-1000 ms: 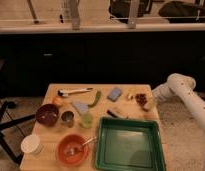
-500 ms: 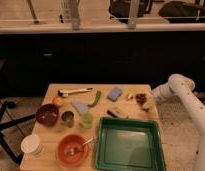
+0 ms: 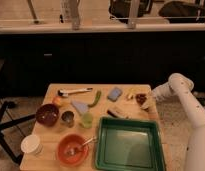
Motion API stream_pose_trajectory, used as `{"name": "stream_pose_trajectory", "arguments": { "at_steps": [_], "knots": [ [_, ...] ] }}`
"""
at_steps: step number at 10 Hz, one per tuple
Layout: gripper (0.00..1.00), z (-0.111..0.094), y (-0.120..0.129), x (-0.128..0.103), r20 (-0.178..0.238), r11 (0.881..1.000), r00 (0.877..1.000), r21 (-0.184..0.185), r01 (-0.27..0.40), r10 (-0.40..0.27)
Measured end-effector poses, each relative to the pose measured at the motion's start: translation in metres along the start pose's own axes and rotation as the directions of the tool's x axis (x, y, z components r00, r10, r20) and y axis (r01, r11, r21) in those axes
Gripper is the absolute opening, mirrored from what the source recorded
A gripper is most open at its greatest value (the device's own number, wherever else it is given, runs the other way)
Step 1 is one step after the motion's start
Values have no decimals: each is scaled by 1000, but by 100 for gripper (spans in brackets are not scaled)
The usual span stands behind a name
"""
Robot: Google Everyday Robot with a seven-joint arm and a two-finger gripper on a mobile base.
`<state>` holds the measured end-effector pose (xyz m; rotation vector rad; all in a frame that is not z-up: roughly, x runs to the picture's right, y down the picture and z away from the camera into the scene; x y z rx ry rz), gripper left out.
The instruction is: Place grapes in purple bowl
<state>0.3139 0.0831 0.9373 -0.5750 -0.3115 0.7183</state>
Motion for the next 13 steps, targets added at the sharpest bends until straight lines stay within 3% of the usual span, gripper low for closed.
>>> {"name": "stream_pose_trajectory", "arguments": {
  "at_steps": [2,8,9,13],
  "knots": [
    [66,3,3,2,-12,1000,1000,-19,7,-7],
    [6,-1,6,-3,-8,999,1000,-44,18,-19],
    [1,-7,7,-6,-14,999,999,-37,32,-33],
    [0,-48,14,-28,3,996,996,17,92,-92]
  ]
}}
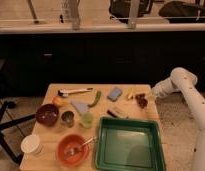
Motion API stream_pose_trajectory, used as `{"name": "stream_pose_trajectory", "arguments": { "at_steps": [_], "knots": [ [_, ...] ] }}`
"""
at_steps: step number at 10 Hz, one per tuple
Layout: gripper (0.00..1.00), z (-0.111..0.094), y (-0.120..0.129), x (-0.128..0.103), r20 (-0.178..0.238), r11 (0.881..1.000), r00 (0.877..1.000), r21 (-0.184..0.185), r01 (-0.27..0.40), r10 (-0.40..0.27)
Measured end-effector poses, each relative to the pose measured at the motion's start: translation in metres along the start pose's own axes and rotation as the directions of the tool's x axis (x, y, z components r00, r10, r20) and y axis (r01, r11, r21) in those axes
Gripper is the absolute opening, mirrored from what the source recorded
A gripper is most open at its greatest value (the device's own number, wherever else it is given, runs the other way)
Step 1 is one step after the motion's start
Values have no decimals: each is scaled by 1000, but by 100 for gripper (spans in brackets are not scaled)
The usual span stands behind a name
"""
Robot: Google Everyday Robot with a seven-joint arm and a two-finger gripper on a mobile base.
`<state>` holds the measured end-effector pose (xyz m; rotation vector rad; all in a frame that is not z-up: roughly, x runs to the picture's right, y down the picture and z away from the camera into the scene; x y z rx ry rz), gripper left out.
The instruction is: Place grapes in purple bowl
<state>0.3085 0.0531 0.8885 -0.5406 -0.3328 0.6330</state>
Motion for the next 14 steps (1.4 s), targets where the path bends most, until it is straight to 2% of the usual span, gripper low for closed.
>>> {"name": "stream_pose_trajectory", "arguments": {
  "at_steps": [3,6,10,12,14],
  "knots": [
    [0,-26,8,-19,39,998,998,33,46,-47],
    [0,-48,20,-49,70,992,991,57,113,-117],
    [0,-60,47,-113,102,969,964,64,239,-245],
    [0,-60,60,-136,112,957,951,59,283,-288],
    [0,-58,82,-163,120,938,930,38,345,-347]
  ]
}}
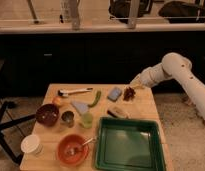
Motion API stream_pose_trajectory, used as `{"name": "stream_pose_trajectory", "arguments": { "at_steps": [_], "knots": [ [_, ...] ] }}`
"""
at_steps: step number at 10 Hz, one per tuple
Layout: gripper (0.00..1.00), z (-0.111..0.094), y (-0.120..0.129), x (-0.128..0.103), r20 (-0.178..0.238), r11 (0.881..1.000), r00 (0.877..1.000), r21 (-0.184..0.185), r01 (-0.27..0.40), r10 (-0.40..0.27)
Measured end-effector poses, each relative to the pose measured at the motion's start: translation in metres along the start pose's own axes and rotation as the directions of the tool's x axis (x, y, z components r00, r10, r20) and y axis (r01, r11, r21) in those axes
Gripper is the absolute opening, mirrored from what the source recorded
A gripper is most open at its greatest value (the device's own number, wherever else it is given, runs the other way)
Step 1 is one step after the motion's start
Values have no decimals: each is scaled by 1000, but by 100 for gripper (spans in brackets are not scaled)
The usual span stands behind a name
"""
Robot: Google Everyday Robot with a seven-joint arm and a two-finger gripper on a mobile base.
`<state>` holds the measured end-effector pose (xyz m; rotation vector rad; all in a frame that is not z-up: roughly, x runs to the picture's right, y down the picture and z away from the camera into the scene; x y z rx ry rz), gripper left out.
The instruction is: Place grapes in purple bowl
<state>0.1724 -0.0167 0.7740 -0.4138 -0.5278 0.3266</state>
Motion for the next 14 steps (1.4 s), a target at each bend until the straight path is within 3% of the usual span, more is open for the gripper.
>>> {"name": "stream_pose_trajectory", "arguments": {
  "at_steps": [1,8,10,14],
  "knots": [
    [0,2,3,-10,3,1000,1000,-10,18,-18],
    [0,2,4,-8,1,1000,1000,-10,16,-16],
    [0,8,1,-9,8,999,1000,-27,29,-28],
    [0,40,-7,-63,68,989,990,-73,127,-123]
  ]
}}
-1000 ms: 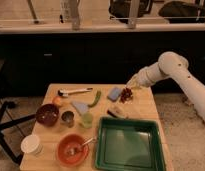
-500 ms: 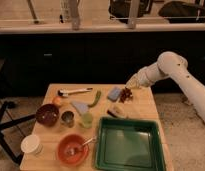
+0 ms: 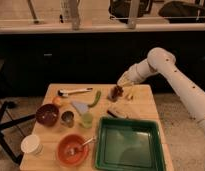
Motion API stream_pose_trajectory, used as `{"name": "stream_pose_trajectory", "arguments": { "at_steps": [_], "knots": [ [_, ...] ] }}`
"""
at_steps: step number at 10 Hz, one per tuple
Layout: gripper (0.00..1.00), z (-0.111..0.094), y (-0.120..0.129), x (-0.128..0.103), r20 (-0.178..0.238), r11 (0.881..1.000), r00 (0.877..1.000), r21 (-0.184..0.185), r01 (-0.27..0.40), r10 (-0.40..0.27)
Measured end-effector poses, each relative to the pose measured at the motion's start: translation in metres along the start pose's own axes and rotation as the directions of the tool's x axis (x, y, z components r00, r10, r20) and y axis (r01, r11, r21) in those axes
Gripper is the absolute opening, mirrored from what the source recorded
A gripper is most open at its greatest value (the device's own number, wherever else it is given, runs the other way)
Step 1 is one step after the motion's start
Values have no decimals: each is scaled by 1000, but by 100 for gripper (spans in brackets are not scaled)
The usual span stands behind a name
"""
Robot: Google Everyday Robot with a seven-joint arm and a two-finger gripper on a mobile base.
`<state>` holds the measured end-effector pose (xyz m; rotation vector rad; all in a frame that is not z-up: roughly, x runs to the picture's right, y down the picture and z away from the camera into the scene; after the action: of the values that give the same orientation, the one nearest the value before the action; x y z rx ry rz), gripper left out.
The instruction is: Place grapes in purple bowl
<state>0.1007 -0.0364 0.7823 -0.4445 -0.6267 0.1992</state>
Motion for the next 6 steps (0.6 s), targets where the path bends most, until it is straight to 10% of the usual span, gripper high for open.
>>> {"name": "stream_pose_trajectory", "arguments": {
  "at_steps": [6],
  "knots": [
    [0,29,-10,-99,213,979,961,-67,192,-174]
  ]
}}
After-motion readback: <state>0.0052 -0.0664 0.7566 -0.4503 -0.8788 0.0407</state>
